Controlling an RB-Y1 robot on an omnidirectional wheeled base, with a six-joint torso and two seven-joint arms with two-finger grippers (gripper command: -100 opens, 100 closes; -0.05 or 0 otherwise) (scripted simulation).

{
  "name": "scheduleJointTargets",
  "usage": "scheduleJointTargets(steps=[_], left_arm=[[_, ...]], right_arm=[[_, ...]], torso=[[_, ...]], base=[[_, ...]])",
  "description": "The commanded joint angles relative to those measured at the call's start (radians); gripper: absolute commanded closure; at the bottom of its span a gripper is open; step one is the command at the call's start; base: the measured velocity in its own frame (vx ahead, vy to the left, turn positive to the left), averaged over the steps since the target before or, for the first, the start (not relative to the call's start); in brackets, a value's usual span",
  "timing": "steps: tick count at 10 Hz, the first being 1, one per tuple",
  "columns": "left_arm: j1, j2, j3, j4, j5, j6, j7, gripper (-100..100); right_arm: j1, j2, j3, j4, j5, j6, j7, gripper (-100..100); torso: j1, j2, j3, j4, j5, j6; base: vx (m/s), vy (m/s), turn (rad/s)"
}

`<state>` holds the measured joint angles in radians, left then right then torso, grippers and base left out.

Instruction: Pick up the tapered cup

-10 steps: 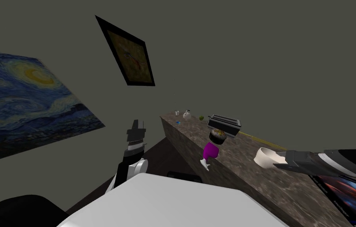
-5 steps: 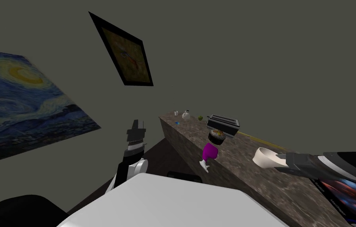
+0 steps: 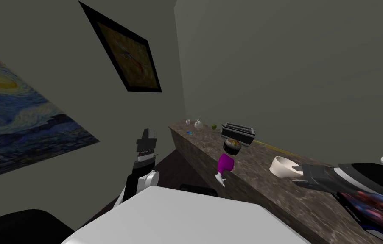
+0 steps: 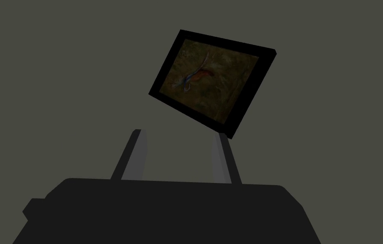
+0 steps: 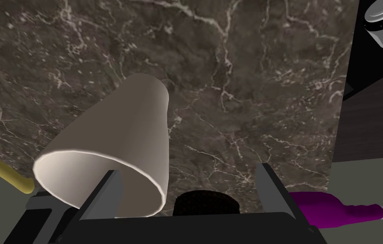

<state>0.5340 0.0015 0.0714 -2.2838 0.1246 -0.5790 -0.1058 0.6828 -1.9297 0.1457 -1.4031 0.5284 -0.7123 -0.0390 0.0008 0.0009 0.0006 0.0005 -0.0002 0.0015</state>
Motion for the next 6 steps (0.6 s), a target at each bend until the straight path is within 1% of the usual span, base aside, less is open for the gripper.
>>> scheduleJointTargets(steps=[1, 2, 4, 6], left_arm=[[0.000, 0.000, 0.000, 0.000, 0.000, 0.000, 0.000, 0], [0.000, 0.000, 0.000, 0.000, 0.000, 0.000, 0.000, 0], [0.000, 0.000, 0.000, 0.000, 0.000, 0.000, 0.000, 0], [0.000, 0.000, 0.000, 0.000, 0.000, 0.000, 0.000, 0]], right_arm=[[0.003, -0.004, 0.002, -0.002, -0.047, 0.003, 0.008, -100], [-0.002, -0.002, 0.002, -0.023, -0.030, 0.014, 0.003, -100], [-0.002, -0.002, 0.002, -0.023, -0.030, 0.014, 0.003, -100], [-0.002, -0.002, 0.002, -0.023, -0.030, 0.014, 0.003, -100]], torso=[[0.000, 0.000, 0.000, 0.000, 0.000, 0.000], [0.000, 0.000, 0.000, 0.000, 0.000, 0.000], [0.001, -0.001, 0.000, 0.000, 0.000, 0.000], [0.000, 0.000, 0.000, 0.000, 0.000, 0.000]], base=[[0.006, 0.007, -0.021], [0.028, 0.033, -0.098], [0.012, 0.014, -0.043], [-0.006, -0.007, 0.020]])
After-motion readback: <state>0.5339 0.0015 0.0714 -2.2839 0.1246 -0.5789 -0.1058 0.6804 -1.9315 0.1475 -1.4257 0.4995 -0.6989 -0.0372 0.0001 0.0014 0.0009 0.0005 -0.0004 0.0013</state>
